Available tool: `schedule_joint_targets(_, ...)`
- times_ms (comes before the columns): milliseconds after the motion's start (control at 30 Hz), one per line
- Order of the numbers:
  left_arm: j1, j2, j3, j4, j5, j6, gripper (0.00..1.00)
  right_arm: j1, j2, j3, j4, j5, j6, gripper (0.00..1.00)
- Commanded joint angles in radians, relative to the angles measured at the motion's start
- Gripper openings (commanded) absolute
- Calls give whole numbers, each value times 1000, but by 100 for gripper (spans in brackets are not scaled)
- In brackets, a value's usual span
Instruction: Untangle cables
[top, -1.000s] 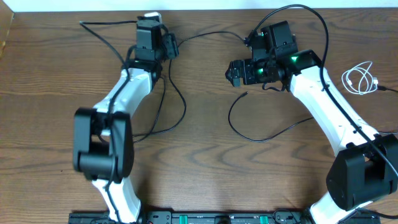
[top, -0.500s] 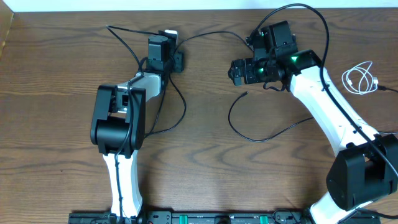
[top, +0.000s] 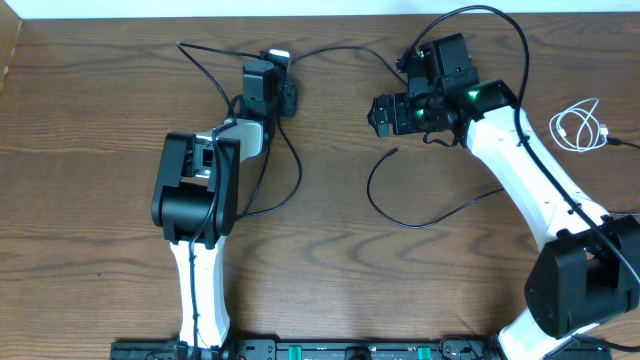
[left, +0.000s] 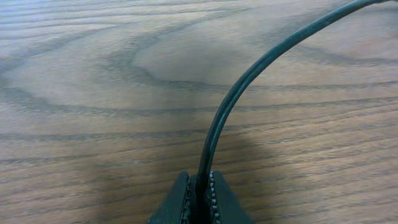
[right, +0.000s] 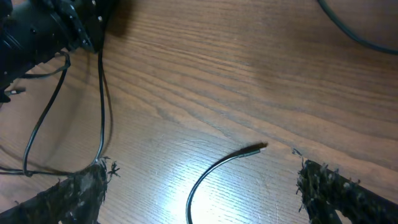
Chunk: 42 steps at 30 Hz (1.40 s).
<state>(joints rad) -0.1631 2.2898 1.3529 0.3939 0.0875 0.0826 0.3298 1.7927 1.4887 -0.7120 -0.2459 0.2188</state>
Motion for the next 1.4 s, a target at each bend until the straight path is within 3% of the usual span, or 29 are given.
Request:
schedule_joint_targets(0, 3, -62, -2, -31, -131, -4, 7, 6, -6, -6, 6, 5, -6, 95)
schedule_joint_targets(233, 3, -355, -2, -222, -137, -114, 7, 6, -6, -6, 43, -80, -6, 95)
schedule_joint_targets(467, 3, -560, -2, -635, -178, -258, 7, 6, -6, -6, 30, -113, -7, 95)
schedule_joint_targets(667, 11, -552, -3, -1010, -205, -431, 7, 27, -6, -11, 16, -199, -7, 98)
schedule_joint_targets(933, 12, -544, -3, -1124, -204, -448, 8, 121, 25, -19, 16, -203, 0, 99)
schedule_joint_targets(1000, 12, -544, -3, -1141, -204, -447, 36, 150, 43, -19, 14, -211, 18, 99)
schedule_joint_targets(1200, 52, -552, 31, -1174, -162, -409, 69, 222, 71, -19, 13, -262, 88, 99)
schedule_joint_targets(1367, 129, -559, 35, -1178, 7, -409, 75, 303, 87, -19, 22, -244, 87, 99)
